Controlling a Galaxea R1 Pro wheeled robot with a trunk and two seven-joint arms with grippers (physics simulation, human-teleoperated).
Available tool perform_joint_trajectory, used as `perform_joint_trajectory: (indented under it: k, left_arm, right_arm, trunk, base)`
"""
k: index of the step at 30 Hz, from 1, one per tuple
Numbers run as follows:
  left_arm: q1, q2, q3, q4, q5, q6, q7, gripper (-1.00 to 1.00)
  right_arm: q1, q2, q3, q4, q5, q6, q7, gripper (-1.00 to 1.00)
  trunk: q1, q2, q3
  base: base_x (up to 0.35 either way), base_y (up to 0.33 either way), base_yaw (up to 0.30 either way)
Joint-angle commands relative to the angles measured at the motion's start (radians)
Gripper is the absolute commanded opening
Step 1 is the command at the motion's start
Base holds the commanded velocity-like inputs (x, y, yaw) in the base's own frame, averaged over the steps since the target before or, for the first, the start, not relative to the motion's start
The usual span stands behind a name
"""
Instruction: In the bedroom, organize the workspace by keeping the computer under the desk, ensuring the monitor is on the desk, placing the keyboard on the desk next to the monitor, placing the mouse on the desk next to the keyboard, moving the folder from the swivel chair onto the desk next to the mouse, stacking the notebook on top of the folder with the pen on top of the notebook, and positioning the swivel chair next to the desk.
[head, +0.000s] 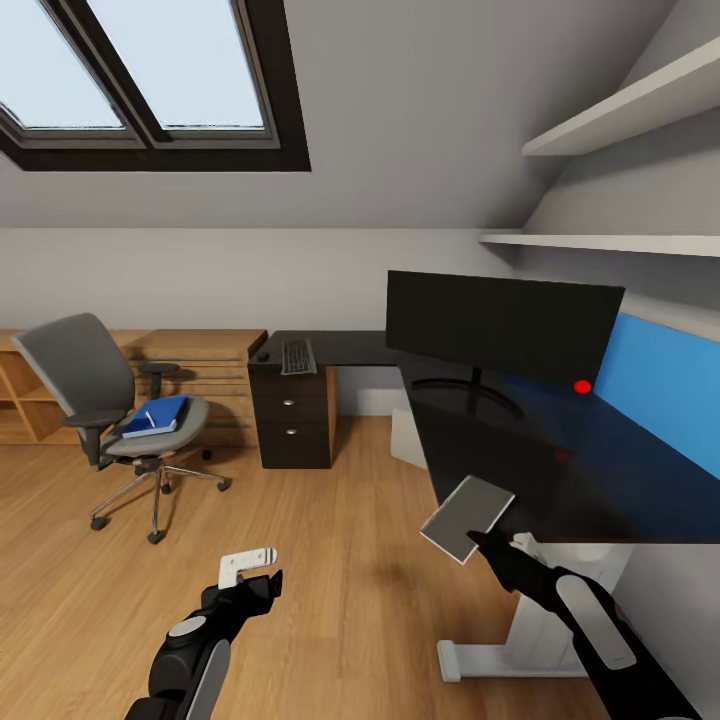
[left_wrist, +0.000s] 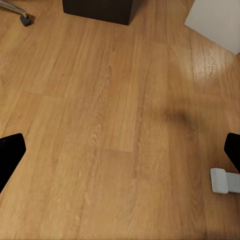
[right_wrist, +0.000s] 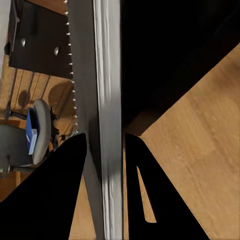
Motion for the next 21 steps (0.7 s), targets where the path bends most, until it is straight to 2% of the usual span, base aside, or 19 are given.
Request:
perform_joint_trajectory:
  k: [1,4,13,21]
  left_arm:
    - [-0.001,0.000,-0.001,-0.001,0.010,0.003,0.009,1.00]
    - [-0.001,0.000,-0.002,-0.001,0.010,0.003,0.009,1.00]
    - [-0.001,0.000,-0.002,-0.001,0.010,0.004,0.009,1.00]
    - [-0.001,0.000,-0.002,0.000,0.010,0.004,0.009,1.00]
  right_arm:
    - [0.000,-0.001,0.002,-0.001,-0.004,0.001,0.003,-1.00]
    - [0.000,-0.001,0.003,-0.001,-0.004,0.001,0.015,-1.00]
    - [0.000,-0.001,0.007,-0.006,-0.003,0.001,0.022,-1.00]
    - [0.000,-0.001,0.034,-0.023,-0.002,0.000,0.036,-1.00]
  trunk:
    - [0.000,-0.001,-0.001]
    - [0.000,-0.001,-0.001]
    - [-0.035,0.062,0.027]
    - [-0.065,0.118,0.052]
  base:
    - [0.000,0.000,0.000]
    - [0.000,0.000,0.000]
    - [0.000,0.000,0.000]
    - [0.000,0.000,0.000]
